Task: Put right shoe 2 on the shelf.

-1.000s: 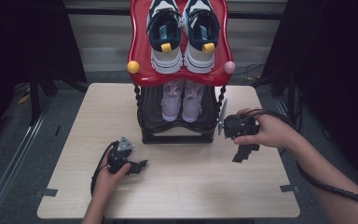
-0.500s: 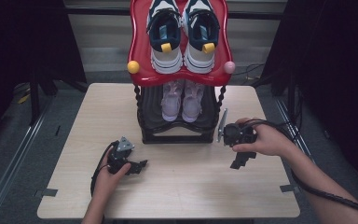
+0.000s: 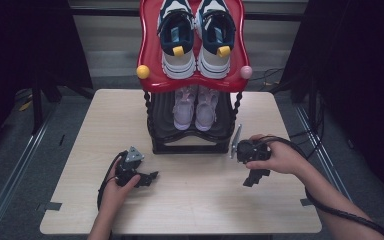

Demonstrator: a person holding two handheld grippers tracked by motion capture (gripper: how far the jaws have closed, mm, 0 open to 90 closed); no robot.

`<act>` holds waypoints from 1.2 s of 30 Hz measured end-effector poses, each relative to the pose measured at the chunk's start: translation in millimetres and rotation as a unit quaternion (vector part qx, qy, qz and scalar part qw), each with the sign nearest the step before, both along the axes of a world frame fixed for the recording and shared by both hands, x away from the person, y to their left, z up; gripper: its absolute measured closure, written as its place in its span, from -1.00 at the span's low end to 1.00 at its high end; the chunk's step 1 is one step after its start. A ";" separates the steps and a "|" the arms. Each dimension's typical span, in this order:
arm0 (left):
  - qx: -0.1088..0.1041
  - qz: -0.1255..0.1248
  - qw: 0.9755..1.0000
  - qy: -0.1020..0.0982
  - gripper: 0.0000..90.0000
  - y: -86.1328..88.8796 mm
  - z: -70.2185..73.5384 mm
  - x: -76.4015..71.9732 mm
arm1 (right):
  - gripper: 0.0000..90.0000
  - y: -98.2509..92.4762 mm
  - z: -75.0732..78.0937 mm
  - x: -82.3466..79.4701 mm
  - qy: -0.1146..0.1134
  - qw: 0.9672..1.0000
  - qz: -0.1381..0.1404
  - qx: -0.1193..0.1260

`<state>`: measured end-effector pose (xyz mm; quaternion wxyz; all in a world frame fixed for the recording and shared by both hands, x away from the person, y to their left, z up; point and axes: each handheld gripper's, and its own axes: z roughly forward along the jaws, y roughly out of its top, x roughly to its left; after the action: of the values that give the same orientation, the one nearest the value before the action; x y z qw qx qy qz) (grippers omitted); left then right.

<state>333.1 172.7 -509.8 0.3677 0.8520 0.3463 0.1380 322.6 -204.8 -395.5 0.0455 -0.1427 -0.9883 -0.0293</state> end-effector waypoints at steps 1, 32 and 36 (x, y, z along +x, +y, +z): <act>0.000 0.000 1.000 0.000 -0.69 0.0 0.0 0.0 | -0.56 0.2 -2.0 -0.4 0.002 1.000 -0.003 0.003; 0.000 0.000 1.000 0.000 -0.69 -0.1 0.0 0.0 | -0.57 -24.3 -56.6 2.2 -0.042 0.993 -0.073 0.079; 0.000 0.000 1.000 0.000 -0.69 -0.1 0.0 0.0 | -0.57 -26.5 -63.5 0.5 -0.043 0.992 -0.083 0.089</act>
<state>333.0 172.6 -509.8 0.3678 0.8518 0.3465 0.1381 323.1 -231.3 -459.0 0.0125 -0.2184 -0.9676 -0.1265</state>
